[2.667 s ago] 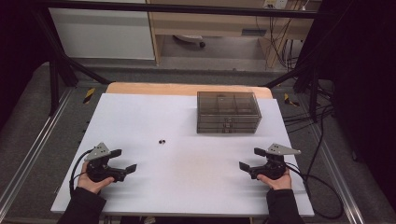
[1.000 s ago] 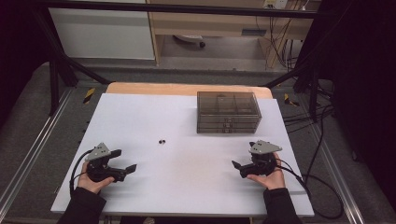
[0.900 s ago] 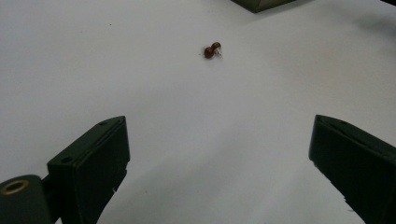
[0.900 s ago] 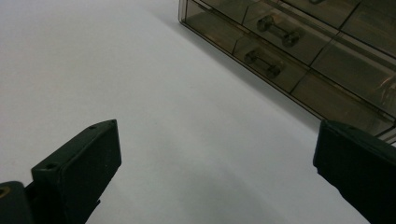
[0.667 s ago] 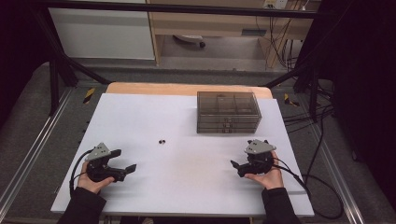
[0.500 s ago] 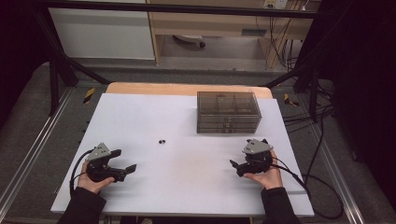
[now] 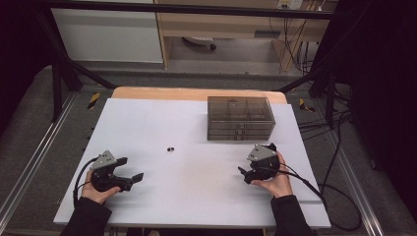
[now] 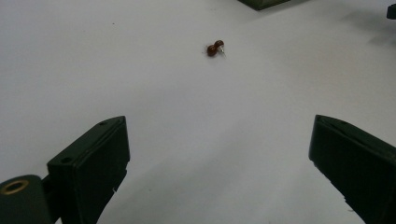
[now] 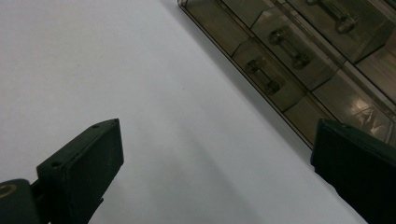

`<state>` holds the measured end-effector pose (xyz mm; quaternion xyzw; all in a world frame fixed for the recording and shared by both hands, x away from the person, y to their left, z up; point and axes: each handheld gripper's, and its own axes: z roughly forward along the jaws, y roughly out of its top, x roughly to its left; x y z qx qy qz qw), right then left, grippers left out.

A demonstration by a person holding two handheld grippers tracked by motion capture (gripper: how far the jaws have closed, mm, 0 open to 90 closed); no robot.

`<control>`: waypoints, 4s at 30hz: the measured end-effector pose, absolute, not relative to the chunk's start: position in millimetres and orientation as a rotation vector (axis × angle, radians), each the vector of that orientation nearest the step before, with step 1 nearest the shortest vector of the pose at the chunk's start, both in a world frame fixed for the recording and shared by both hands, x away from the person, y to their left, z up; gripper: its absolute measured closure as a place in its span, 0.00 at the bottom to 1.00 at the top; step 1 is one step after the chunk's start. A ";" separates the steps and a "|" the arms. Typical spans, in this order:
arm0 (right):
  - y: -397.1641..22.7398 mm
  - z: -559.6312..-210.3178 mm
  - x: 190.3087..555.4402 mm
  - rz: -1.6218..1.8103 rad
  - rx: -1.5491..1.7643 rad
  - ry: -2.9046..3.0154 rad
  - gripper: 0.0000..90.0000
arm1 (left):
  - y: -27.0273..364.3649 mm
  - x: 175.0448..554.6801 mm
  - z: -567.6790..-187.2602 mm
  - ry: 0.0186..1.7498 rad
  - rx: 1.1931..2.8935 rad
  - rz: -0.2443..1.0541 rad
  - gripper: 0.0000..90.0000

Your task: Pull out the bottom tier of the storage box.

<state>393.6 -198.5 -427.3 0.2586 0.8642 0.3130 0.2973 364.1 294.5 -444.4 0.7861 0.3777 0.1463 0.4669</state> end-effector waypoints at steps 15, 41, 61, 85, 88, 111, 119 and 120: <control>-181.8 -427.0 401.6 0.721 0.586 2.287 0.07 | 294.6 364.1 -444.3 0.927 1.928 0.363 0.05; -160.4 -434.6 414.0 0.552 0.405 2.211 0.19 | 295.3 364.2 -444.2 0.928 1.926 0.371 0.05; -155.8 -445.7 420.4 0.436 0.281 2.130 0.28 | 295.2 364.3 -444.2 0.928 1.924 0.372 0.05; -149.3 -463.7 430.1 0.346 0.179 2.035 0.42 | 295.3 364.5 -444.7 0.931 1.925 0.374 0.05; -148.8 -464.3 430.5 0.340 0.166 2.023 0.44 | 295.3 364.6 -444.8 0.932 1.924 0.374 0.05; -140.6 -480.2 436.9 0.239 0.070 1.954 0.57 | 295.9 364.7 -445.1 0.934 1.922 0.378 0.05; -140.2 -484.5 439.1 0.209 0.053 1.930 0.64 | 295.7 364.8 -445.5 0.936 1.921 0.379 0.05; -140.2 -484.5 439.1 0.209 0.053 1.930 0.64 | 295.7 364.8 -445.5 0.936 1.921 0.379 0.05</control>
